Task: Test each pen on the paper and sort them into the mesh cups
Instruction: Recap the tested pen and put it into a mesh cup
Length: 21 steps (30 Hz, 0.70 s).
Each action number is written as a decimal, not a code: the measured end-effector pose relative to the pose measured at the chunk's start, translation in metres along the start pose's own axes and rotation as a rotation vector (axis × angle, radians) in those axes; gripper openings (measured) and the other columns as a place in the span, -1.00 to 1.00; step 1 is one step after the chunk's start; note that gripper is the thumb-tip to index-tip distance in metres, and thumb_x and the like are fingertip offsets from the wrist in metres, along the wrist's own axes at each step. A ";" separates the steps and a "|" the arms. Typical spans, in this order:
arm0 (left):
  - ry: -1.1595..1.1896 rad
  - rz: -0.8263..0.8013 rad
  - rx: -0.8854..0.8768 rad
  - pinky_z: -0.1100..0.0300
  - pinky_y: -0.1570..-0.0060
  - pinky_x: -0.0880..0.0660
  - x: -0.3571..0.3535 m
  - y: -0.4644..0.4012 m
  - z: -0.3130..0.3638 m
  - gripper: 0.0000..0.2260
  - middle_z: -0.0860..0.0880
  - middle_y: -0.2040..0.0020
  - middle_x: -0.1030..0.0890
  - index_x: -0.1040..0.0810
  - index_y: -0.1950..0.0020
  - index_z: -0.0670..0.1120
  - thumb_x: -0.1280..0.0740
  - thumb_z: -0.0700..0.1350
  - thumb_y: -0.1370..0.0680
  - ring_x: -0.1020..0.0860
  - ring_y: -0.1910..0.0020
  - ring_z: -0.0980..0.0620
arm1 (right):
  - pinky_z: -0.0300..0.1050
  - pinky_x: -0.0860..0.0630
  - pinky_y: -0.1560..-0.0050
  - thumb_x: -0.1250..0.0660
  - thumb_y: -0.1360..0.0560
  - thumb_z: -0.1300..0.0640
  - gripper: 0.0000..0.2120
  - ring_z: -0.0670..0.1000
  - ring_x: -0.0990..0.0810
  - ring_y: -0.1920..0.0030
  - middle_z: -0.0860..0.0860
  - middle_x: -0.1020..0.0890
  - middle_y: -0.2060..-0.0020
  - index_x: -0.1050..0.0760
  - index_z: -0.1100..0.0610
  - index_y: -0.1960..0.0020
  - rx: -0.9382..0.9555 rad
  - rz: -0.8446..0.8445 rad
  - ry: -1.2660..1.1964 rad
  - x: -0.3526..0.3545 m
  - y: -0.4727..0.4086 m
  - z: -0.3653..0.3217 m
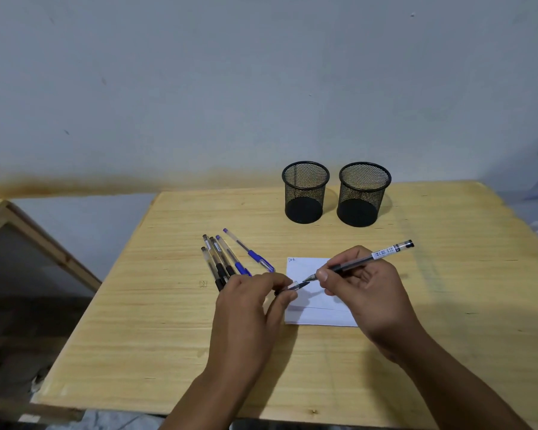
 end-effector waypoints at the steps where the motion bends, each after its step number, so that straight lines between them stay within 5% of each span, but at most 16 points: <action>1: 0.013 0.009 -0.011 0.09 0.07 -0.49 0.000 0.000 0.002 -0.89 0.27 0.13 -0.62 -0.61 0.01 0.15 -0.36 0.09 -0.50 -0.48 0.08 0.12 | -0.23 -0.57 0.19 -0.47 -0.44 0.31 -0.90 -0.07 -0.66 0.28 0.13 -0.70 0.26 -0.56 0.21 0.13 0.002 -0.008 0.004 0.000 0.001 0.000; 9: 0.127 0.036 -0.135 0.34 0.08 -0.48 0.002 -0.003 0.009 -0.87 0.16 0.10 -0.68 -0.68 0.01 -0.02 -0.39 -0.03 -0.52 -0.58 0.12 0.25 | -0.15 -0.59 0.02 -0.51 -0.39 0.26 -0.91 -0.01 -0.70 0.07 0.03 -0.74 0.14 -0.67 0.16 0.10 0.028 -0.056 -0.022 -0.004 0.008 0.005; 21: 0.228 0.051 -0.192 0.34 0.09 -0.52 -0.004 -0.001 0.014 -0.89 0.12 0.13 -0.70 -0.71 0.04 -0.09 -0.45 -0.09 -0.50 -0.62 0.14 0.25 | 0.08 -0.58 -0.10 -0.48 -0.40 0.15 -0.94 0.08 -0.69 0.04 0.07 -0.74 0.16 -0.70 0.03 0.13 -0.030 -0.060 -0.014 0.000 0.016 0.016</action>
Point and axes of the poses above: each hand's wrist, its own y-axis away from the middle knuckle, its own x-axis out of the back of the hand, z = x × y, the point moved 2 cm from there along -y, towards the middle knuckle
